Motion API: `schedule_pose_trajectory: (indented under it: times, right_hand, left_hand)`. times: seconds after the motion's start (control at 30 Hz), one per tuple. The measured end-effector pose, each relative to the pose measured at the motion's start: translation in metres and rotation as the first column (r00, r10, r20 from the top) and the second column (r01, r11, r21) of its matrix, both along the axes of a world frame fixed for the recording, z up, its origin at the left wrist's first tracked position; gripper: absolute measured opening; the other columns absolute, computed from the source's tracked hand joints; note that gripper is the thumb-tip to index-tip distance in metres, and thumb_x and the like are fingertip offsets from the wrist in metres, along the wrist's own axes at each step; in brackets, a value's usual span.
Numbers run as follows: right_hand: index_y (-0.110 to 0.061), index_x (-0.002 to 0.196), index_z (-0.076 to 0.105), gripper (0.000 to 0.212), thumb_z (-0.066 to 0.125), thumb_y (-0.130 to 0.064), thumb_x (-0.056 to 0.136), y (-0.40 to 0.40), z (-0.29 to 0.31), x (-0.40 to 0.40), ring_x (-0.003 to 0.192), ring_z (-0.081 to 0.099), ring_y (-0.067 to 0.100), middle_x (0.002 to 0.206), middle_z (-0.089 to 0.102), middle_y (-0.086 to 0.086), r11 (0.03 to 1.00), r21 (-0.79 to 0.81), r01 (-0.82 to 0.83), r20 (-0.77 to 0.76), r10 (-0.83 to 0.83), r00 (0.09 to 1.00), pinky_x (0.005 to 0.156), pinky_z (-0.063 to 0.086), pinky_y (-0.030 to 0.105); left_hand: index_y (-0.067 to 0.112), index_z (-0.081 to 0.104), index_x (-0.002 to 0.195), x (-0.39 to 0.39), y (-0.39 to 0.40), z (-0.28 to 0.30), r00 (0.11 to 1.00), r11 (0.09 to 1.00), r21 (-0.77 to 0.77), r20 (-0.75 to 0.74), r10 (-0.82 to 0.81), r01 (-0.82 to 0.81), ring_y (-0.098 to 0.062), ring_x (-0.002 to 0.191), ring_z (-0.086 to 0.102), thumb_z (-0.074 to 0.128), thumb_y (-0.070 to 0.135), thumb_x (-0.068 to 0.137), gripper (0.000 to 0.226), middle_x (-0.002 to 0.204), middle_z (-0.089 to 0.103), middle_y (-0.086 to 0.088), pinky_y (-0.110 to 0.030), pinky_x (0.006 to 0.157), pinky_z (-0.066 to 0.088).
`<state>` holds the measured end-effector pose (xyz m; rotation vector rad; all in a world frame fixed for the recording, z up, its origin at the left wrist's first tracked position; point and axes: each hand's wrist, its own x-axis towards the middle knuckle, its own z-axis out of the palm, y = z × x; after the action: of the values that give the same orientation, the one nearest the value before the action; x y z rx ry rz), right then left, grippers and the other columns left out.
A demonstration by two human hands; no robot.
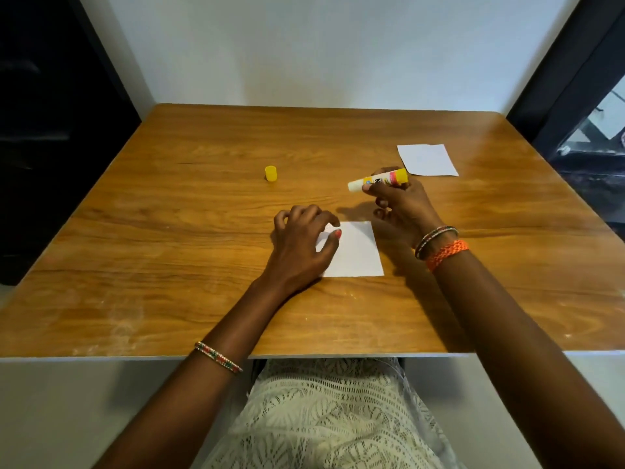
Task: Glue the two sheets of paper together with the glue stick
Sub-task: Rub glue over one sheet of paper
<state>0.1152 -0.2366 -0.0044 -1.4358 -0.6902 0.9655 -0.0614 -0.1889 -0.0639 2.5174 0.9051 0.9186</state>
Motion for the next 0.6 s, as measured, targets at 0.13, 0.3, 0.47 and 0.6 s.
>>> schedule_pose_trajectory:
  times: [0.13, 0.3, 0.47, 0.6]
  right_hand:
    - [-0.012, 0.101, 0.057, 0.017, 0.061, -0.014, 0.085, 0.025, -0.012, -0.004, 0.058, 0.047, 0.011, 0.075, 0.052, 0.003, 0.995, -0.083, 0.048, -0.247, -0.067, 0.967, 0.046, 0.039, 0.022]
    - [-0.010, 0.092, 0.054, 0.009, 0.058, -0.014, 0.084, 0.048, -0.015, -0.004, 0.058, 0.056, 0.014, 0.071, 0.054, 0.006, 0.998, -0.042, 0.043, -0.347, -0.055, 0.936, 0.047, 0.044, 0.022]
    - [-0.009, 0.114, 0.053, 0.033, 0.067, -0.010, 0.083, 0.072, -0.018, 0.002, 0.091, 0.067, 0.020, 0.098, 0.070, 0.008, 0.997, 0.066, -0.039, -0.219, 0.052, 0.974, 0.063, 0.057, 0.031]
    - [-0.012, 0.115, 0.057, 0.031, 0.063, -0.005, 0.085, 0.085, -0.024, 0.005, 0.097, 0.066, 0.013, 0.104, 0.069, 0.004, 0.988, 0.115, -0.107, 0.044, 0.103, 0.994, 0.082, 0.055, 0.027]
  left_hand:
    - [0.027, 0.057, 0.094, 0.000, 0.016, 0.004, 0.975, 0.974, -0.197, 0.167, 0.148, -0.114, -0.009, 0.099, 0.046, 0.042, 0.028, 0.090, 0.016, 0.094, 0.055, 0.016, -0.031, 0.084, 0.023]
    - [0.028, 0.057, 0.093, 0.009, 0.056, 0.007, 0.957, 0.949, -0.271, 0.190, 0.218, -0.163, -0.015, 0.099, 0.051, 0.045, 0.020, 0.089, 0.015, 0.092, 0.056, 0.015, -0.037, 0.084, 0.035]
    - [0.017, 0.061, 0.094, 0.018, 0.083, 0.007, 0.927, 0.931, -0.338, 0.289, 0.240, -0.135, -0.015, 0.085, 0.058, 0.048, 0.011, 0.086, 0.016, 0.091, 0.062, 0.004, -0.039, 0.076, 0.050]
    - [0.018, 0.061, 0.092, 0.018, 0.088, 0.003, 0.931, 0.915, -0.390, 0.286, 0.227, -0.103, -0.009, 0.081, 0.055, 0.052, 0.015, 0.087, 0.012, 0.087, 0.062, 0.005, -0.031, 0.072, 0.046]
